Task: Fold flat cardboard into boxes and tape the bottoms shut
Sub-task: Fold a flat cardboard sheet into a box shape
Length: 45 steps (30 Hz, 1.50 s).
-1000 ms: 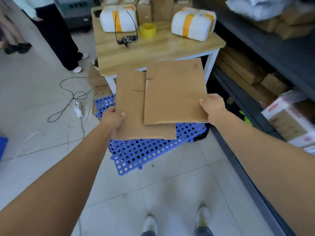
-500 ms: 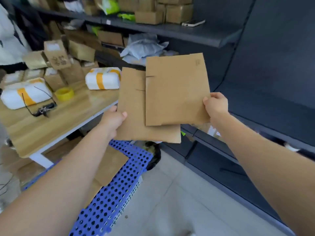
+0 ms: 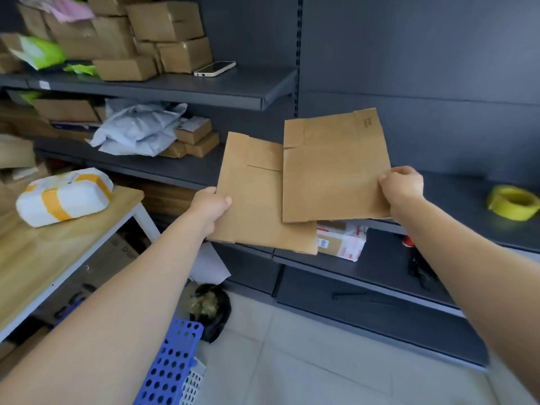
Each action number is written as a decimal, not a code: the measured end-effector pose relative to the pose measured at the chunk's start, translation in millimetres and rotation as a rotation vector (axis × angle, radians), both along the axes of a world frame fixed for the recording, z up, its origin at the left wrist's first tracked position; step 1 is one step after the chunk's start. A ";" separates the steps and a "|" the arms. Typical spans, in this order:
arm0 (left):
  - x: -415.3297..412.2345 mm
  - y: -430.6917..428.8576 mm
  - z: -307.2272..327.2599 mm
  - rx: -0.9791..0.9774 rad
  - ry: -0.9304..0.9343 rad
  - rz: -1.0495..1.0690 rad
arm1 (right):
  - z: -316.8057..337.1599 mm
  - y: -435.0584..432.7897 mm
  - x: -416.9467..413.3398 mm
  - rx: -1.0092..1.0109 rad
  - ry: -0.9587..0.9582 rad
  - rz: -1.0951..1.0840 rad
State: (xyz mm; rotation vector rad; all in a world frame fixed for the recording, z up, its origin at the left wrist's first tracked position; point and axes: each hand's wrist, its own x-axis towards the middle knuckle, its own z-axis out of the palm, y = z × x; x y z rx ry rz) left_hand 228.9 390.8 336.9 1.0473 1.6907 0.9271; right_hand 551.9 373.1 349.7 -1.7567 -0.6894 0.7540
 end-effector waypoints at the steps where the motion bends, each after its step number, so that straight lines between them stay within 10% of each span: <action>1: 8.1 8.7 -0.4 -0.007 -0.002 -0.017 | 0.7 3.0 8.5 0.001 -0.011 -0.019; 25: 107.0 234.4 -45.2 -0.151 0.134 -0.346 | -37.8 122.3 74.3 -0.137 0.067 -0.367; 45: 301.2 261.7 -93.1 -0.297 0.120 -0.367 | -66.2 159.5 254.6 -0.237 -0.046 -0.302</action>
